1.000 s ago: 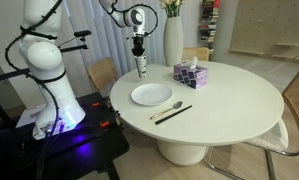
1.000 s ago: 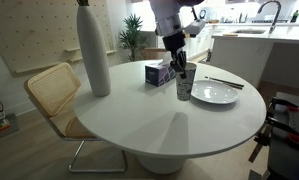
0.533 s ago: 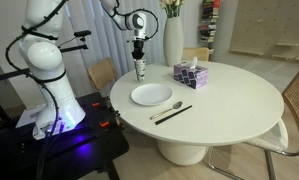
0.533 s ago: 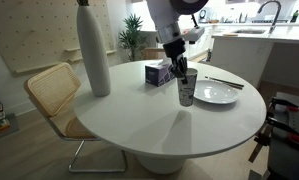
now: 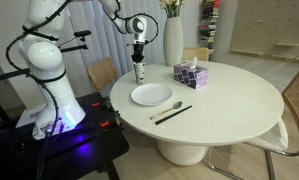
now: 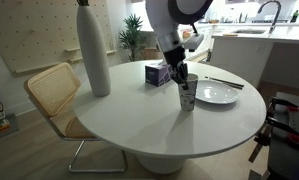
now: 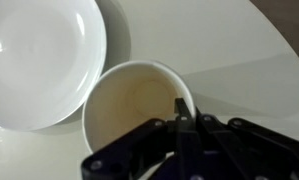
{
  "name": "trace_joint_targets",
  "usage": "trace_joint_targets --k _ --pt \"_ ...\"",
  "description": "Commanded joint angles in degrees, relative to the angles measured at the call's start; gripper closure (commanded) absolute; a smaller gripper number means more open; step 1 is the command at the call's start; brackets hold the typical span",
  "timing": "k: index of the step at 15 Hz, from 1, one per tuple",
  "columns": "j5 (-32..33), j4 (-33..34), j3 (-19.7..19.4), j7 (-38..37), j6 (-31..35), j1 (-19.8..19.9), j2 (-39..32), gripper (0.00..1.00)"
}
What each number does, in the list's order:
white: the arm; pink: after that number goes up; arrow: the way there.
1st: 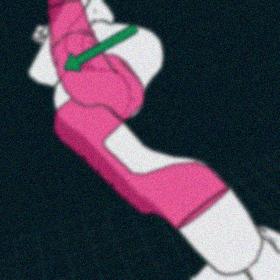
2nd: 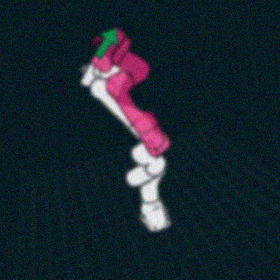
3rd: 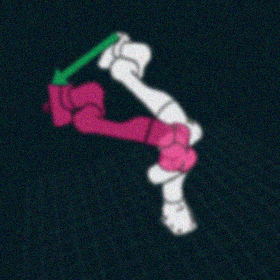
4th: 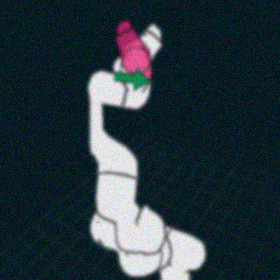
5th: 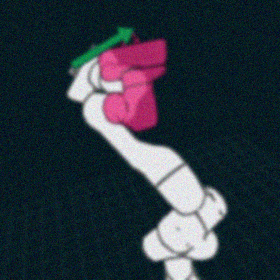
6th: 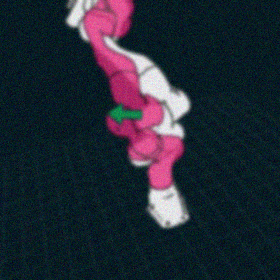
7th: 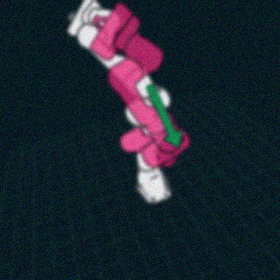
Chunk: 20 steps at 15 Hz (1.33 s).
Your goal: Move the cup backward
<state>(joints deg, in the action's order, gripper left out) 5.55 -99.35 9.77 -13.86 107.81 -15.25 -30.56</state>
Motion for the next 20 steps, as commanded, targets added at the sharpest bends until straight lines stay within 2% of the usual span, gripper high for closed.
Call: trace_joint_targets --k 1,5,6,7,9,18,20 --pt "-0.4 -1.2 -1.0 -0.8 2.7 -1.1 -0.1 0.99" --pt "-0.4 -1.8 -1.0 -0.9 3.6 -1.4 0.2 0.99" --pt "-0.4 -1.8 -1.0 -0.8 3.7 -1.4 0.3 0.93" --pt "-0.4 -1.9 -1.0 -0.7 3.7 -1.4 0.4 0.7" --pt "-0.3 -2.0 -1.1 -0.8 3.9 -1.4 0.5 0.67" --pt "-0.3 -1.9 -1.5 -0.6 3.4 -1.1 0.9 0.02" --pt "-0.4 -1.8 -1.5 -0.6 3.2 -1.1 0.9 0.0"
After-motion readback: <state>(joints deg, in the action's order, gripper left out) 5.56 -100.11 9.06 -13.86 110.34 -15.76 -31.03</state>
